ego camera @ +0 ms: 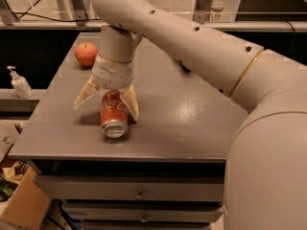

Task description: Place coke can upright

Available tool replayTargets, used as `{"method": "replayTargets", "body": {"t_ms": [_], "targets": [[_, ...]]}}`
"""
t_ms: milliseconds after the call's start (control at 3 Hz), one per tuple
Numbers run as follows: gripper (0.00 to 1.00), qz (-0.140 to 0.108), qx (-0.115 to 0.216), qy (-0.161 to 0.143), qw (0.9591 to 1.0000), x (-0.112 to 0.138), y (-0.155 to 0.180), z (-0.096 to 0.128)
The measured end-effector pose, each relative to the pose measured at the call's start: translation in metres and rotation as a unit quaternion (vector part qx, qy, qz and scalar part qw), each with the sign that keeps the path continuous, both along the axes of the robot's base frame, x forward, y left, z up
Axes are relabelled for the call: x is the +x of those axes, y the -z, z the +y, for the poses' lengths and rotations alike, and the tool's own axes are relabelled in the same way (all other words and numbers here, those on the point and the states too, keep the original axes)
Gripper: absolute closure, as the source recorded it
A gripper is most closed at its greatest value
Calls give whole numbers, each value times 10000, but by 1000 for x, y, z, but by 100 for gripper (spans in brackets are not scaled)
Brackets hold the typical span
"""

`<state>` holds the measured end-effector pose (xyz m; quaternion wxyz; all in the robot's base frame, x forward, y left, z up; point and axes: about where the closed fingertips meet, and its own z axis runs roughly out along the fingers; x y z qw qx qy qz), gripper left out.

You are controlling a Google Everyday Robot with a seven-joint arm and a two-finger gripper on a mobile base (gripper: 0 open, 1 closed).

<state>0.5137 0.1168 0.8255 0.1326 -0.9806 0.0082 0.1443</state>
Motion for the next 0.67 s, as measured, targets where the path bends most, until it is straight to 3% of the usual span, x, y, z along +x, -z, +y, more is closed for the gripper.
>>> {"method": "replayTargets", "body": {"t_ms": [667], "targets": [[63,-178,-241,-222,9993,-15,-4,-5]]}}
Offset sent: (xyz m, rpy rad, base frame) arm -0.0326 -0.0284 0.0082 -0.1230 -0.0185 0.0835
